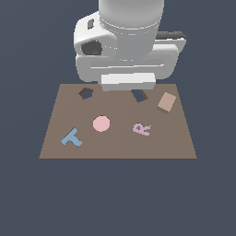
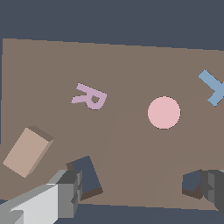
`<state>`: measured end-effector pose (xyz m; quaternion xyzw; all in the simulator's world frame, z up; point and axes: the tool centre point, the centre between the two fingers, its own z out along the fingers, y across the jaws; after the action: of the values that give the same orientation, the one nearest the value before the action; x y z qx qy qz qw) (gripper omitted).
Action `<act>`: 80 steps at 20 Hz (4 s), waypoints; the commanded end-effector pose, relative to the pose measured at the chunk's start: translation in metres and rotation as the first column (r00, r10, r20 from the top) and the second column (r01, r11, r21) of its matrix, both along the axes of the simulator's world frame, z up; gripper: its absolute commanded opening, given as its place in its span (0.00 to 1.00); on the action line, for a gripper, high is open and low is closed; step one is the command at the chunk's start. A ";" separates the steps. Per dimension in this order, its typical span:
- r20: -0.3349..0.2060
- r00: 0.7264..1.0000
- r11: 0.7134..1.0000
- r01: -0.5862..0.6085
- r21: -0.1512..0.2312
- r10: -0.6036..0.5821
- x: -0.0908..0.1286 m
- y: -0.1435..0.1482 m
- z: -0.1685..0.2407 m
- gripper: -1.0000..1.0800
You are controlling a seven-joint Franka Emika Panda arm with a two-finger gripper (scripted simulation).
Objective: Insert a designated object into the corresponding slot on a board.
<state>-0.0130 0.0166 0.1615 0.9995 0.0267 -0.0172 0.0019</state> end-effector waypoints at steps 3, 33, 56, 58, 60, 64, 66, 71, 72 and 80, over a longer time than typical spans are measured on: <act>0.000 1.000 1.000 0.002 0.000 -0.002 0.000 0.000 0.000 0.96; 0.025 0.908 0.909 0.418 0.001 -0.418 -0.040 0.117 -0.080 0.96; 0.034 0.827 0.827 0.562 0.005 -0.561 -0.035 0.165 -0.112 0.96; 0.034 0.828 0.828 0.561 0.005 -0.560 -0.035 0.164 -0.111 0.96; 0.034 0.827 0.828 0.561 0.005 -0.561 -0.035 0.165 -0.112 0.96; 0.034 0.827 0.828 0.561 0.005 -0.561 -0.036 0.164 -0.122 0.96; 0.034 0.827 0.828 0.561 0.005 -0.561 -0.036 0.164 -0.128 0.96; 0.034 0.828 0.828 0.560 0.005 -0.560 -0.036 0.164 -0.132 0.00; 0.034 0.828 0.828 0.560 0.005 -0.560 -0.036 0.164 -0.132 0.00; 0.034 0.828 0.829 0.560 0.005 -0.560 -0.036 0.164 -0.131 0.00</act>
<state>-0.0487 0.1811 0.0306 0.9636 -0.2672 0.0002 -0.0004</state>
